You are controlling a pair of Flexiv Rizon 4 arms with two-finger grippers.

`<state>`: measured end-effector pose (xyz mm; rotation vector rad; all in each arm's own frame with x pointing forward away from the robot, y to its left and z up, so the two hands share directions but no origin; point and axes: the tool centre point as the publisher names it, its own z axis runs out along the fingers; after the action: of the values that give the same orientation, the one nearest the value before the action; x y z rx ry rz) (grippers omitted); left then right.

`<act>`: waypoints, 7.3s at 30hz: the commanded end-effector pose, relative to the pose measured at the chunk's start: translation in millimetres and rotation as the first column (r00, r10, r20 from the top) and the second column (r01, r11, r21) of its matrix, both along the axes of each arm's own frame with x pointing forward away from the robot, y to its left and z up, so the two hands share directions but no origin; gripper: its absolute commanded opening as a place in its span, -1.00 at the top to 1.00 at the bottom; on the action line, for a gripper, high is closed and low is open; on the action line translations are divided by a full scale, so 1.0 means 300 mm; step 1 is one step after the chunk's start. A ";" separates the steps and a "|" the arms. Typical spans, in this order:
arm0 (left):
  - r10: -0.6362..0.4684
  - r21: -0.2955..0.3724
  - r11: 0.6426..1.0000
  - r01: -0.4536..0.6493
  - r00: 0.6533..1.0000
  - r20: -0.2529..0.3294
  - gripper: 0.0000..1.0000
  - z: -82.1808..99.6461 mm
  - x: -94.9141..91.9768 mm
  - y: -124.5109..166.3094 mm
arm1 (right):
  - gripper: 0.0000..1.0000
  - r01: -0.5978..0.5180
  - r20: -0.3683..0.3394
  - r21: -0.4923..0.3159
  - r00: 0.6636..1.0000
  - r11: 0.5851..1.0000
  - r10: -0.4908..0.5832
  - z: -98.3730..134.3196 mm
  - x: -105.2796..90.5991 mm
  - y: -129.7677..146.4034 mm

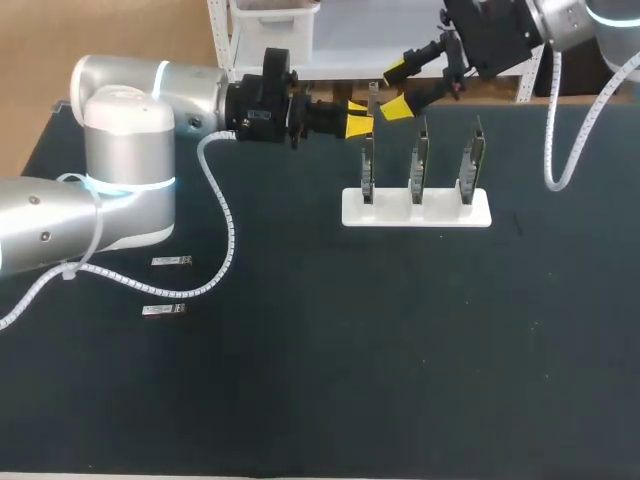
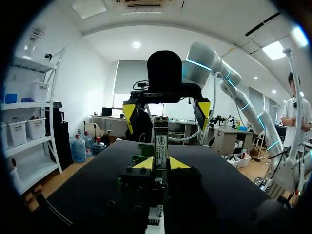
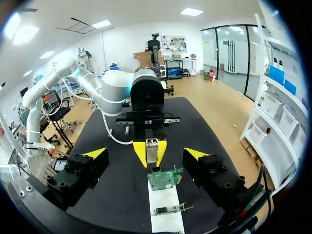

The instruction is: Pick up the optical module with the left hand, and insert it into the network port with the right hand.

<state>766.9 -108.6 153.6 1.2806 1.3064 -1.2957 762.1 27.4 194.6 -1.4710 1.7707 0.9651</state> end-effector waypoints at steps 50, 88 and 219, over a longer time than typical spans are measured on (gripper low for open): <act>0.006 0.000 1.000 -0.006 1.000 0.001 1.00 -0.001 -0.006 0.000 | 1.00 -0.027 0.021 -0.029 0.999 0.999 0.027 -0.003 0.003 0.067; 0.019 0.203 0.979 -0.033 0.997 0.070 -1.00 0.005 -0.034 0.041 | 1.00 -0.008 0.016 -0.012 1.000 1.000 0.008 -0.004 -0.010 0.051; -0.103 0.621 0.781 0.063 0.994 0.029 -1.00 -0.213 0.008 0.095 | 1.00 -0.014 0.041 -0.032 0.999 0.999 0.016 -0.052 0.049 0.050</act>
<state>767.6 -79.7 89.5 1.8260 1.7255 -0.8836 773.6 40.5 180.6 -1.5110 1.7583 0.9038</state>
